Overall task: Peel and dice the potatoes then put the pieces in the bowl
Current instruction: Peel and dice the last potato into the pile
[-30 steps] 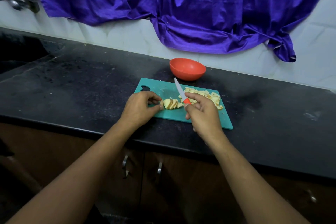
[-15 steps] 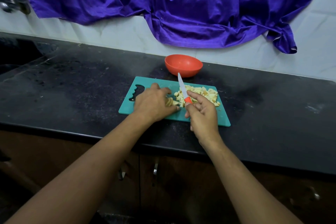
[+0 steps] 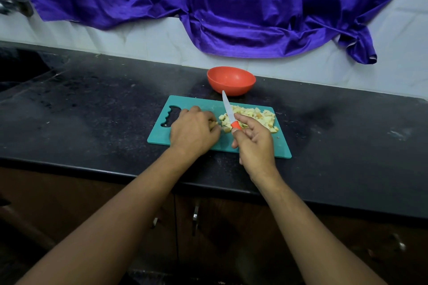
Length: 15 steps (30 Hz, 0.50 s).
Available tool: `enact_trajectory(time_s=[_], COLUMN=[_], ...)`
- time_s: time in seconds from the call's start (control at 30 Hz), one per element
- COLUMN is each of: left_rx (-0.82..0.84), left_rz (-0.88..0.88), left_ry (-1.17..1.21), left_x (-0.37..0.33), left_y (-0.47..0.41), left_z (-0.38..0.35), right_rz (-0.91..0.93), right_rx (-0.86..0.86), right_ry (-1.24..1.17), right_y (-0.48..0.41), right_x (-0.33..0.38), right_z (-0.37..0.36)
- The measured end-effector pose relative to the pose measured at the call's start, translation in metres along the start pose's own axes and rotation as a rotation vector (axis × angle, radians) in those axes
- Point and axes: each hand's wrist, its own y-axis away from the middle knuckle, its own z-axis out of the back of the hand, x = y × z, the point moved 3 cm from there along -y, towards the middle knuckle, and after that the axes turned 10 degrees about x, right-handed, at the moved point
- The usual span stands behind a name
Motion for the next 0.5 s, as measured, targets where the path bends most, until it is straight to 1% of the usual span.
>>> enact_trajectory(time_s=[0.13,0.33,0.5], left_rx=[-0.029,-0.066,0.024], left_rz=[-0.047,-0.067,-0.151], left_ry=[0.097,0.179,0.301], left_x=[0.011,0.018,0.031], left_y=[0.003,0.008,0.0], left_z=[0.0,-0.001,0.003], right_rz=[-0.007,0.003,0.037], right_rx=[-0.002,0.0,-0.011], right_ry=[0.01,0.06,0.321], right_y=[0.001,0.002,0.004], right_x=[0.0,0.001,0.001], right_z=[0.0,-0.002,-0.007])
